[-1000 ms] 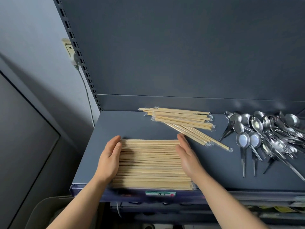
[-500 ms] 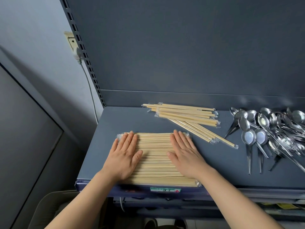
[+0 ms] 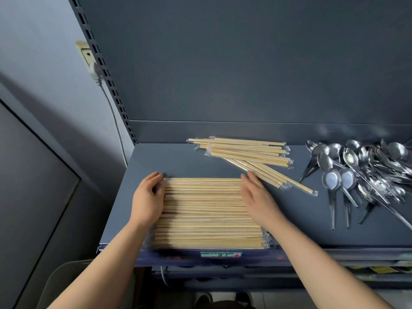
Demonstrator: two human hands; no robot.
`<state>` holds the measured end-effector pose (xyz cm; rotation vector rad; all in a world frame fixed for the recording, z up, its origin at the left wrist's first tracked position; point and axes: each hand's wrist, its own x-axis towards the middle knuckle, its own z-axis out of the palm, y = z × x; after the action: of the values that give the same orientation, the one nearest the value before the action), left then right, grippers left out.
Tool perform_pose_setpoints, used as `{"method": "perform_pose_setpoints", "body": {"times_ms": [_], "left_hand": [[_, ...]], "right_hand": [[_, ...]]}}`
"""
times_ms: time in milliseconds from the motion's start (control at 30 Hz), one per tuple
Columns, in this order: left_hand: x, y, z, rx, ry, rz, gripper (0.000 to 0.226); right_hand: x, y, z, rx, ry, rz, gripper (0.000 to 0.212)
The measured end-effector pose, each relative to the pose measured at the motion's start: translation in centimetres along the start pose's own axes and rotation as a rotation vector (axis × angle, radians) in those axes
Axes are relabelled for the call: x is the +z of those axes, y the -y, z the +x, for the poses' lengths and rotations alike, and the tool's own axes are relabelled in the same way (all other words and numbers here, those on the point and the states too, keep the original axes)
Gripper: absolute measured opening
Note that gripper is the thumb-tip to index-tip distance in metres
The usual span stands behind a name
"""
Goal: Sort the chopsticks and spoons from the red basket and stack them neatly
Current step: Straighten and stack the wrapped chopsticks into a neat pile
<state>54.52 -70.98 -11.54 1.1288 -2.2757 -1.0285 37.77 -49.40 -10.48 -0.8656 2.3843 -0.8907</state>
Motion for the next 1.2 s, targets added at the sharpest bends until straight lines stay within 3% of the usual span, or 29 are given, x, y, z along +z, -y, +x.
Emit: {"method": "perform_pose_setpoints", "body": {"times_ms": [133,333,433,500,600,733,867,1000,1100,1200], "left_hand": [[0.4,-0.3,-0.3,0.100,0.060,0.046,0.039],[-2.2,-0.1,-2.5,-0.017,-0.064,0.070,0.041],[-2.4,-0.1,-4.4,-0.147,-0.064,0.032,0.035],[-2.0,0.0,-5.3,-0.169,-0.074,0.009,0.033],[-1.8,0.0,-5.8,-0.164,-0.104,0.018,0.033],[-2.4,-0.1,-5.7,-0.154,-0.105,0.035,0.024],[-2.3,-0.4,-5.8,-0.126,-0.049,0.133,0.009],[-2.4,-0.4,-4.1,-0.165,-0.099,0.038,0.029],[-1.9,-1.6,-3.7,-0.168,0.004,-0.126,0.043],[-1.3,-2.0,-4.1,-0.122,0.068,-0.128,0.044]], "right_hand": [[0.4,-0.1,0.1,-0.055,0.104,-0.113,0.055],[-1.0,-0.4,-2.6,-0.032,0.019,-0.105,0.062],[-0.7,-0.8,-3.9,0.096,-0.170,0.142,0.051],[0.0,-0.4,-4.5,0.163,-0.152,0.369,0.046],[0.6,0.0,-4.6,0.176,-0.118,0.494,0.043],[-0.1,-0.5,-4.4,0.220,-0.275,0.368,0.040],[-0.2,-0.2,-4.6,0.200,-0.239,0.184,0.040],[-1.4,0.6,-3.2,0.209,-0.275,0.206,0.044],[-1.0,0.8,-2.8,0.224,-0.156,0.372,0.047],[-0.4,0.3,-2.9,0.241,-0.082,0.469,0.048]]}}
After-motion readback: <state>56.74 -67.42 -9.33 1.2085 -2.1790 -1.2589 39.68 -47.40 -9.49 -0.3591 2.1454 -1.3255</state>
